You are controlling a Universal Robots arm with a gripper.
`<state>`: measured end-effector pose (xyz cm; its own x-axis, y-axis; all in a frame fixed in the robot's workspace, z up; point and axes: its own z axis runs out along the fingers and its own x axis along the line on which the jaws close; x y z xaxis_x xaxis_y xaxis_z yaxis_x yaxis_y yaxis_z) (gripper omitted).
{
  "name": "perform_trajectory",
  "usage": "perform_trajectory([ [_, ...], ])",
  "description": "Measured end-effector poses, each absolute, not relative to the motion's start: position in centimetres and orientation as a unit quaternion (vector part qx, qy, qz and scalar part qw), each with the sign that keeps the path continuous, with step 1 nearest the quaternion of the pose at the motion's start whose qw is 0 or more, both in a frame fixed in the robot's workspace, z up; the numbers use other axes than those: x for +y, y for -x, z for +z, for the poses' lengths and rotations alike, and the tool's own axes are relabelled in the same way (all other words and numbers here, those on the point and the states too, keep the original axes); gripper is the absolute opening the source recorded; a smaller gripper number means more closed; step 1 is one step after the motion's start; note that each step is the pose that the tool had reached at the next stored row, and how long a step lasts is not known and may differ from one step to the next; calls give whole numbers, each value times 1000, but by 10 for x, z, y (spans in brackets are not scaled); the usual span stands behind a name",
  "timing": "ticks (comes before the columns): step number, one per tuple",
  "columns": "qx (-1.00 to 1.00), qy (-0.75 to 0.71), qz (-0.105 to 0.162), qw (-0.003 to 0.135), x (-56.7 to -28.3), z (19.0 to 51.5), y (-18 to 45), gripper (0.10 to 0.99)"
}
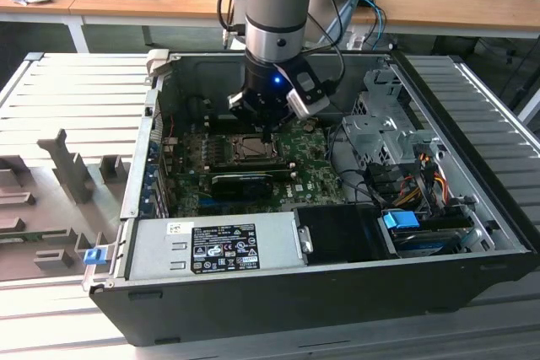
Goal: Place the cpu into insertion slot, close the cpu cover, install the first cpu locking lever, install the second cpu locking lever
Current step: 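Install the second cpu locking lever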
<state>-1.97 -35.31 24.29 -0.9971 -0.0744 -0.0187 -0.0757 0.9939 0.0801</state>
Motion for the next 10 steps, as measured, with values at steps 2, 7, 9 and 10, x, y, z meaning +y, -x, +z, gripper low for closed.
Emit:
perform_trajectory([
  [2,998,38,41,7,-356,243,20,106],
  [7,998,38,42,7,-357,250,20,106],
  [9,998,38,42,7,-358,250,20,106],
  [10,998,38,42,7,-360,250,20,106],
])
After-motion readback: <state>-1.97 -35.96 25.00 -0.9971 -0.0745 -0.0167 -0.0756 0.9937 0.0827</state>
